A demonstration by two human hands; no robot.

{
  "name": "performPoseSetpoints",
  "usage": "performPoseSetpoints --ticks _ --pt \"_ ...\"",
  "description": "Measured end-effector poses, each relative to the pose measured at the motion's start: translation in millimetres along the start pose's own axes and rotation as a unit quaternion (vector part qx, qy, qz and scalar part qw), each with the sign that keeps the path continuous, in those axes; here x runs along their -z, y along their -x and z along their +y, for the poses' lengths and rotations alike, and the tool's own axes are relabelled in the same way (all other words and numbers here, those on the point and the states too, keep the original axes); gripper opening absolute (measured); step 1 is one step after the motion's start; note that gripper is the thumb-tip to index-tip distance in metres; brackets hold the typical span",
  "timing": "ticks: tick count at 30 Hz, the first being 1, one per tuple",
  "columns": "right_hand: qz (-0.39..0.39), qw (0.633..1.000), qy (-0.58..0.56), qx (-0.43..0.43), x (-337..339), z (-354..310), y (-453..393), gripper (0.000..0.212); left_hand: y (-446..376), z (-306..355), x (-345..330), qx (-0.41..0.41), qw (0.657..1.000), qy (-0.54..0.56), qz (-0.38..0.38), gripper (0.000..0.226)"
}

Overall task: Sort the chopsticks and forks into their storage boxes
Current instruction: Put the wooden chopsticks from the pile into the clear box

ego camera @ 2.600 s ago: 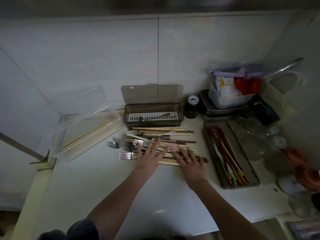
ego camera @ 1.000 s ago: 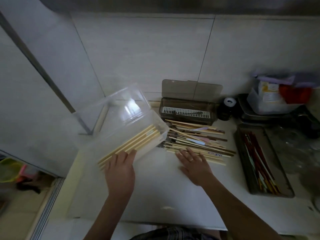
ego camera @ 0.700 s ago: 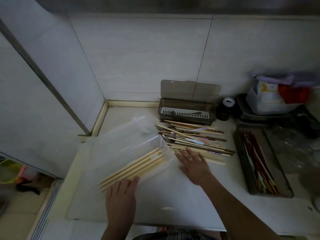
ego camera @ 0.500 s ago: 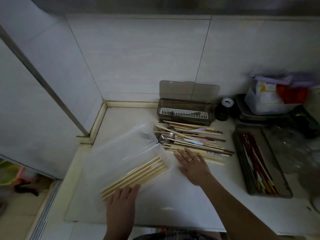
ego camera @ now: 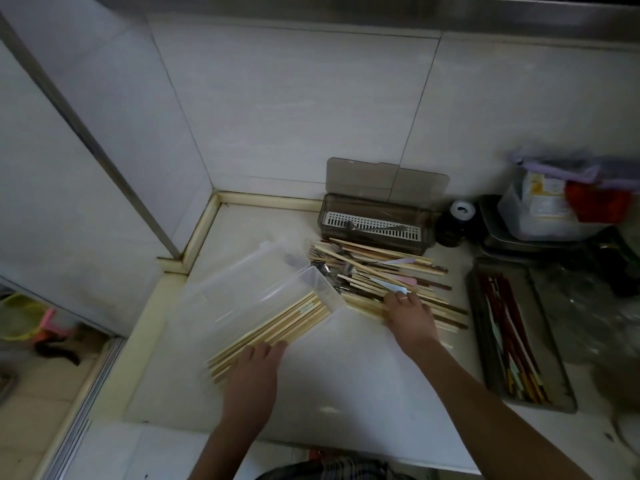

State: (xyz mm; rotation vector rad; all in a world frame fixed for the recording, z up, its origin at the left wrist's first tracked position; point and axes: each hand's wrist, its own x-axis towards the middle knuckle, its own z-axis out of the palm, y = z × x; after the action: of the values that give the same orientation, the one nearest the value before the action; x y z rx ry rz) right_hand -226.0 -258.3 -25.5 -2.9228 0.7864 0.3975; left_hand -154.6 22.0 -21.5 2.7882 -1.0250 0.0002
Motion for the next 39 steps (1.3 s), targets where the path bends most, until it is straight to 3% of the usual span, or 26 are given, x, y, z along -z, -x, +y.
performPoseSetpoints --ticks 4,12,16,18,20,22,24,25,27,29,32,36,39 --pt "-0.015 1.000 0.018 0.010 5.1 -0.7 -10.6 0.044 -1.8 3.2 1.5 0.021 1.000 0.004 -0.012 0.030" --pt "0.041 0.991 0.089 0.090 -1.9 7.2 1.6 0.034 -2.4 1.7 0.0 0.049 0.998 0.013 -0.023 0.015" --pt "0.121 0.990 0.043 0.057 -3.0 17.0 10.5 0.038 -4.5 2.5 -0.2 0.060 0.996 0.044 -0.043 0.043" --pt "0.149 0.983 -0.024 0.103 -1.5 19.9 11.1 0.038 -2.7 6.4 -1.1 0.057 0.997 0.041 -0.027 0.049" --pt "0.197 0.965 -0.052 0.163 5.6 13.0 8.8 0.044 -2.9 13.3 1.5 0.067 0.997 0.032 0.025 0.051" --pt "0.257 0.941 -0.039 0.215 15.0 -6.0 8.0 0.046 -6.7 23.0 9.1 0.067 0.985 0.062 0.148 0.049" --pt "0.296 0.912 -0.047 0.279 22.4 -30.7 7.7 0.038 -17.2 32.9 20.2 0.011 0.970 0.022 0.240 0.042" --pt "0.312 0.897 -0.056 0.307 24.4 -43.5 7.2 0.032 -24.0 37.0 23.8 -0.026 0.969 -0.006 0.244 0.039" --pt "0.336 0.878 -0.075 0.333 25.6 -64.6 5.0 0.026 -37.7 40.2 23.9 -0.049 0.980 -0.008 0.191 0.035" --pt "0.343 0.870 -0.112 0.336 24.2 -74.8 0.6 0.024 -45.9 32.2 20.9 -0.010 0.992 0.043 0.119 0.042" --pt "0.322 0.905 -0.136 0.242 21.4 -63.2 -7.2 0.026 -46.6 9.2 22.3 0.044 0.994 0.082 0.051 0.037" --pt "0.200 0.963 -0.151 0.099 0.2 -14.3 -2.8 0.020 -46.9 -19.4 14.7 0.126 0.975 0.171 -0.059 0.027" --pt "0.101 0.988 -0.112 0.031 -28.1 14.1 13.4 0.033 -49.0 -26.6 5.1 0.147 0.965 0.191 -0.106 0.024"
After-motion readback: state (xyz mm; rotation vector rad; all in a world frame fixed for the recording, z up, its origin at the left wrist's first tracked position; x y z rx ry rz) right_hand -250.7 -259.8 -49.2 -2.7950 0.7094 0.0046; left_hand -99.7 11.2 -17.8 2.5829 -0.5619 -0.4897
